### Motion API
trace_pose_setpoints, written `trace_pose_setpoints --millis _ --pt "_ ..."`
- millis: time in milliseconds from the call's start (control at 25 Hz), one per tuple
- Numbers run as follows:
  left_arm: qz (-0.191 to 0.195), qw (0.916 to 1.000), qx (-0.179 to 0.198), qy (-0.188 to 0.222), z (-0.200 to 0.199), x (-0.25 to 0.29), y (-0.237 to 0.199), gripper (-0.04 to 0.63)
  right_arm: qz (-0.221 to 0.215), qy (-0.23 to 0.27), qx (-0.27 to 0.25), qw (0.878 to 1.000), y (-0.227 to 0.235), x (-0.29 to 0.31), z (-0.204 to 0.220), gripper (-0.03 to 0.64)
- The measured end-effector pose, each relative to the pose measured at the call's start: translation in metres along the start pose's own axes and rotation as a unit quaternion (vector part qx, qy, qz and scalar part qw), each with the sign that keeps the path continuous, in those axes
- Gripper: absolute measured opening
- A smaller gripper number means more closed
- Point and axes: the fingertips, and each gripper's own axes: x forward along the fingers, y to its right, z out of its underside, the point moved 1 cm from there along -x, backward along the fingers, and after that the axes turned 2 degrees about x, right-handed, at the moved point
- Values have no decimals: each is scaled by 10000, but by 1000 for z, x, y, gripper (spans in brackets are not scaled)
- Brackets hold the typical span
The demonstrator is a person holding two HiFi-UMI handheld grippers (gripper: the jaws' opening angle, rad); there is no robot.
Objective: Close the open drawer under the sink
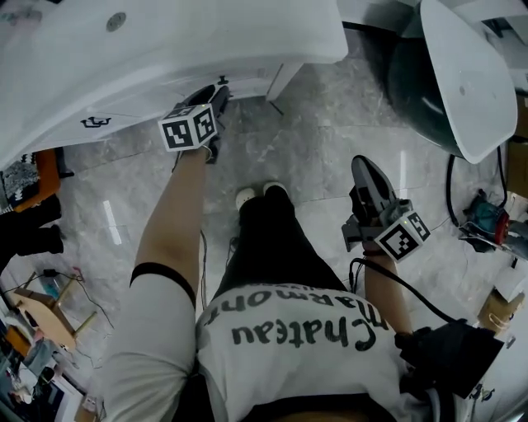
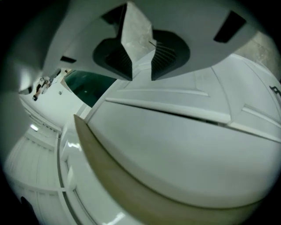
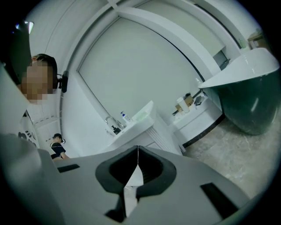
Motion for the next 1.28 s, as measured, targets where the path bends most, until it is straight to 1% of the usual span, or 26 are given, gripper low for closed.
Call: trace_pose_setpoints --millis 80,160,320,480,640,720,840,960,1160,1280 --pt "135 9996 42 230 -16 -15 12 126 -257 127 -36 9996 -17 4 -9 12" --pt "214 9983 17 544 -37 -27 24 110 -437 140 -120 9989 -30 12 -17 12" --pt "263 9943 133 1025 -75 -58 44 109 -768 134 -373 9963 -65 25 -34 12" --pt "426 9893 71 1391 -92 -96 73 90 -1037 224 -555 9928 -101 25 -53 12" --pt "663 9830 252 1695 -112 -141 104 57 -1327 283 -868 9869 -140 25 -75 12" --pt "794 9761 359 1989 -134 -167 119 55 -1506 378 -1040 9824 -158 28 -90 12" --pt "950 9625 525 2486 -166 -209 141 54 -1709 493 -1197 9767 -183 32 -110 12" --pt "1094 9488 648 2890 -193 -250 164 48 -1936 498 -1334 9707 -208 36 -124 12" --pt "1255 9284 815 3402 -227 -303 202 40 -2127 266 -1560 9642 -239 44 -135 12" --pt "1281 9216 976 3532 -234 -324 220 38 -2139 -30 -1734 9613 -251 54 -134 12"
